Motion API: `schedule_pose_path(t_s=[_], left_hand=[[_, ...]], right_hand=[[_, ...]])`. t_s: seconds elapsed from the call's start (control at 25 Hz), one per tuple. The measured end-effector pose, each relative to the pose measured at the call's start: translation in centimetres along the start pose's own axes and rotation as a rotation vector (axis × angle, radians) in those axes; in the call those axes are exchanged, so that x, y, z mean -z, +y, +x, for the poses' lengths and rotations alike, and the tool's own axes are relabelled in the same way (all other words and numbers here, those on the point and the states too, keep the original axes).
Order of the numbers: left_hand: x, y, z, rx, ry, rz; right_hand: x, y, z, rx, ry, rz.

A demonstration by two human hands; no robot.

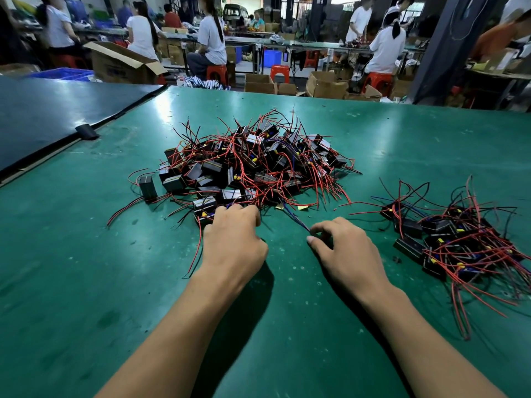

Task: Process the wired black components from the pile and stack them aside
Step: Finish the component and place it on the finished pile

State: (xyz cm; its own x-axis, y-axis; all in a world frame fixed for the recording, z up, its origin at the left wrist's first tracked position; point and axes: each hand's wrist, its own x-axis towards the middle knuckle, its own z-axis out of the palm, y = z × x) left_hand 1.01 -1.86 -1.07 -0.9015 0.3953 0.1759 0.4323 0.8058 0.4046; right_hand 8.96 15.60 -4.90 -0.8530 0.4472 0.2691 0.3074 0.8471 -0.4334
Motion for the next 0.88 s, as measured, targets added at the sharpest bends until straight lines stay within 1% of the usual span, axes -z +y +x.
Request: schedule_pose_path(t_s=[0.12, 0.2, 0.24, 0.28, 0.32, 0.36, 0.4, 0.48, 0.52, 0.6, 0.64, 0.68, 0.76, 0.84, 0.88], left_hand=[[-0.4, 0.6, -0.3, -0.22, -0.04, -0.082], [-0.8, 0.9, -0.5, -0.377, -0.066, -0.155], [-1.0, 1.0, -0.6, -0.428, -0.067, -0.199], [-1.2, 1.0, -0.6, -0.462, -0.041, -0.24], [-1.4, 1.1, -0.5, -0.48, 0.019, -0.273], [-1.5, 1.1, -0.5, -0.482, 0.114, -0.295], [-1.6, 1.0, -0.4, -0.465, 0.23, -0.305], [-1.5, 0.9, 0.0, -0.358, 0.454, -0.361], [-1.4, 0.8, 0.2, -0.27, 0.534, -0.414], [-1.2, 0.2, 0.9, -0.075, 0.622, -0.507], [-1.1, -0.3, 1.3, 0.021, 0.617, -0.55], [-1.1, -0.9, 1.6, 0.113, 0.578, -0.593], [-1.3, -1.9, 2.1, 0.241, 0.434, -0.604], [-1.7, -2.6, 2.2, 0.247, 0.309, -0.522], [-1.8, -2.7, 2.2, 0.229, 0.28, -0.499]], right_hand=[[0.5, -0.1, 0.0, -0.022, -0.047, -0.006], [1.4, -0.2, 0.1, -0.09, -0.125, 0.024], [2.0, -0.2, 0.2, -0.122, -0.177, 0.046], [2.6, -0.2, 0.4, -0.138, -0.232, 0.071], [3.1, -0.1, 0.6, -0.143, -0.284, 0.114], [3.3, -0.1, 0.7, -0.138, -0.315, 0.158], [3.4, 0.0, 0.8, -0.13, -0.306, 0.204], [3.0, 0.1, 0.7, -0.098, -0.185, 0.262], [2.6, 0.1, 0.6, -0.057, -0.136, 0.282], [1.8, -0.1, 0.4, 0.065, -0.17, 0.285], [1.2, -0.1, 0.4, 0.129, -0.217, 0.26], [0.8, -0.2, 0.3, 0.174, -0.246, 0.215], [0.2, -0.5, 0.2, 0.226, -0.254, 0.17], [0.0, -0.6, 0.0, 0.225, -0.213, 0.184], [0.1, -0.6, 0.0, 0.201, -0.19, 0.207]])
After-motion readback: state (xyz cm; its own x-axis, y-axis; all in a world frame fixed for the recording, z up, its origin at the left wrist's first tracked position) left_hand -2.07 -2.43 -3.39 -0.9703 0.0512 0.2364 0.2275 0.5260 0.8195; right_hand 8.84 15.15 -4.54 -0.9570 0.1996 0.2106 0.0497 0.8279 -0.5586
